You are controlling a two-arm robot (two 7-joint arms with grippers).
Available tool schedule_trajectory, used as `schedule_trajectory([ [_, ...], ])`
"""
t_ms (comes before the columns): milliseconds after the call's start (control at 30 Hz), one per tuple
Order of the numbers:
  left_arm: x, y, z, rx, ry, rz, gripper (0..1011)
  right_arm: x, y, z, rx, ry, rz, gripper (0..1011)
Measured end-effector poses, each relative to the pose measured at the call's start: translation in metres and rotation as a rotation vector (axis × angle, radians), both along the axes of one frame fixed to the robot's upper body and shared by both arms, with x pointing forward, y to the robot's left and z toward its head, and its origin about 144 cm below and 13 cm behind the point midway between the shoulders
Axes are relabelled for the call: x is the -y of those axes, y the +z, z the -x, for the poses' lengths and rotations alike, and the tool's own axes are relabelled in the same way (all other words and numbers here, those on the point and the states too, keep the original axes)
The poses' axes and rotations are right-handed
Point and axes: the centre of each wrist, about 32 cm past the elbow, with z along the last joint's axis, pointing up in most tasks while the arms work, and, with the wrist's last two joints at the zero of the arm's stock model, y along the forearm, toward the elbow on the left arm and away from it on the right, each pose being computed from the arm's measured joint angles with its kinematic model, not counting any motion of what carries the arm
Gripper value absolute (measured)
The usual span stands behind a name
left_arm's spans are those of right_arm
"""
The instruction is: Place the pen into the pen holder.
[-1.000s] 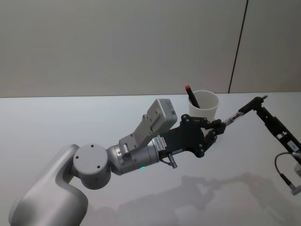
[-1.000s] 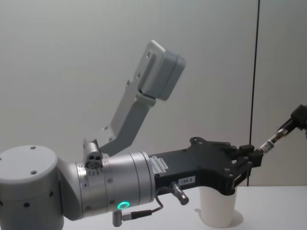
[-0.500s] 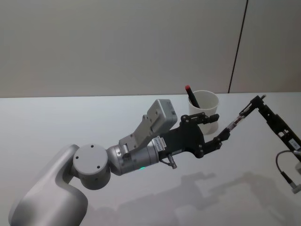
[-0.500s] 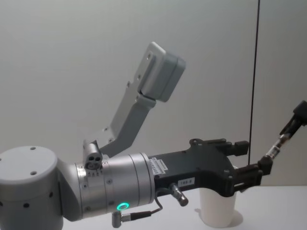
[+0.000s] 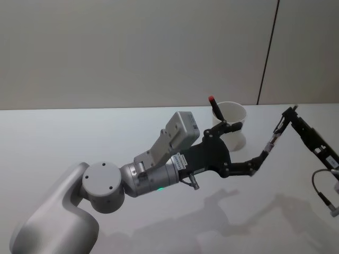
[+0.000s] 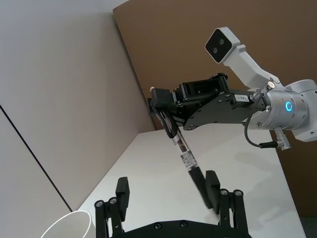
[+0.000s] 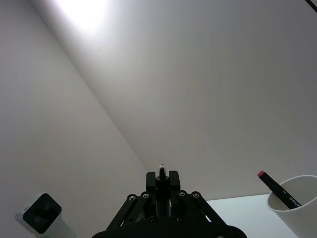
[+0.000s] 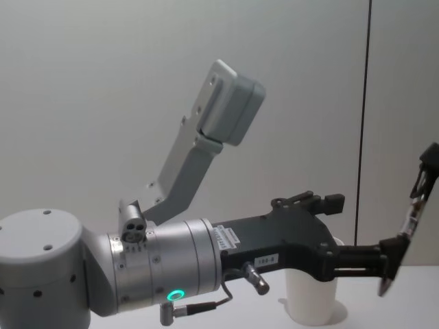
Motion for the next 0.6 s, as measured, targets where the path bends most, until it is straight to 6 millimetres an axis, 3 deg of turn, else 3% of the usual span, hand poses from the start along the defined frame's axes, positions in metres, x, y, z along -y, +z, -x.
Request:
schedule_trajectory([
  [67, 0.000, 0.000, 0.000, 0.000, 0.000, 0.000, 1000, 0.000, 0.000, 0.000, 0.004, -0.002, 0.007, 149],
  [600, 0.000, 0.000, 0.000, 0.000, 0.000, 0.000, 1000, 0.010, 0.011, -0.006, 0.073, -0.068, 0.101, 149],
])
